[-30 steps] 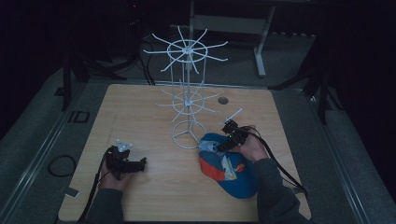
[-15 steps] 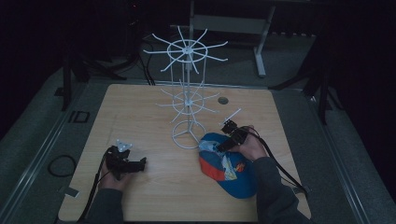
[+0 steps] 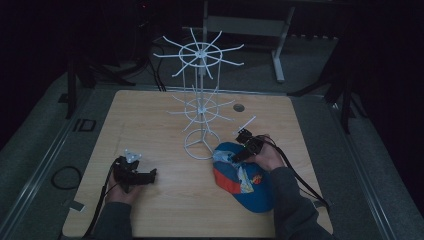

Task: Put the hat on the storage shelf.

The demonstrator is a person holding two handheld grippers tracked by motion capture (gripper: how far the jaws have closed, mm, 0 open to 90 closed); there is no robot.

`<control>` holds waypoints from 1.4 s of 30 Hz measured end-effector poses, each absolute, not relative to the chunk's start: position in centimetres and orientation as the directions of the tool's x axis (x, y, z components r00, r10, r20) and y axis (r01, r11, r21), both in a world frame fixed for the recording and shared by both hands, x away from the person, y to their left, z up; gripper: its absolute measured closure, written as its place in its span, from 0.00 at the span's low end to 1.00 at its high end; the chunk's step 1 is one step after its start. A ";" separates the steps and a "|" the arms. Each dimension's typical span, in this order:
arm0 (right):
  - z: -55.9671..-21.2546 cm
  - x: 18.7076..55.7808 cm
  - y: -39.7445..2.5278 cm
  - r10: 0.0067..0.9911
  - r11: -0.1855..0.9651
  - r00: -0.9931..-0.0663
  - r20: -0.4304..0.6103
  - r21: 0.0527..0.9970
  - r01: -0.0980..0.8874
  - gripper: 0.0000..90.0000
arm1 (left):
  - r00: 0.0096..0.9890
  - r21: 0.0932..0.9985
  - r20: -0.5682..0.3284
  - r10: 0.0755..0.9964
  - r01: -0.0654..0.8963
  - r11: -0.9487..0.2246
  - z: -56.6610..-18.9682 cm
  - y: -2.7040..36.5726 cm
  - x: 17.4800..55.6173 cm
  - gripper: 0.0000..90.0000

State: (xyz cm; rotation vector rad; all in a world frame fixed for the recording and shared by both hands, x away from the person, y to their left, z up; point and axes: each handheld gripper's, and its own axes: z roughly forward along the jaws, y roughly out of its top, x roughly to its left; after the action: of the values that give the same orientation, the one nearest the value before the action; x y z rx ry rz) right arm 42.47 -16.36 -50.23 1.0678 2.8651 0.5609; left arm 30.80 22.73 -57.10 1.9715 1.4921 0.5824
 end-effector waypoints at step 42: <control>-43.1 38.2 -18.4 0.574 0.656 -0.818 0.051 0.569 0.496 0.97 | 0.274 0.687 -0.007 0.962 0.701 -0.194 -57.1 22.7 30.8 0.00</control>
State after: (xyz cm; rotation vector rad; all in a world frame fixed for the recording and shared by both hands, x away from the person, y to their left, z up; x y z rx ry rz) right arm 38.18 -18.35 -43.08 0.8883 2.7363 0.8797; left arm 30.81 22.73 -57.10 1.9695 1.4914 0.5844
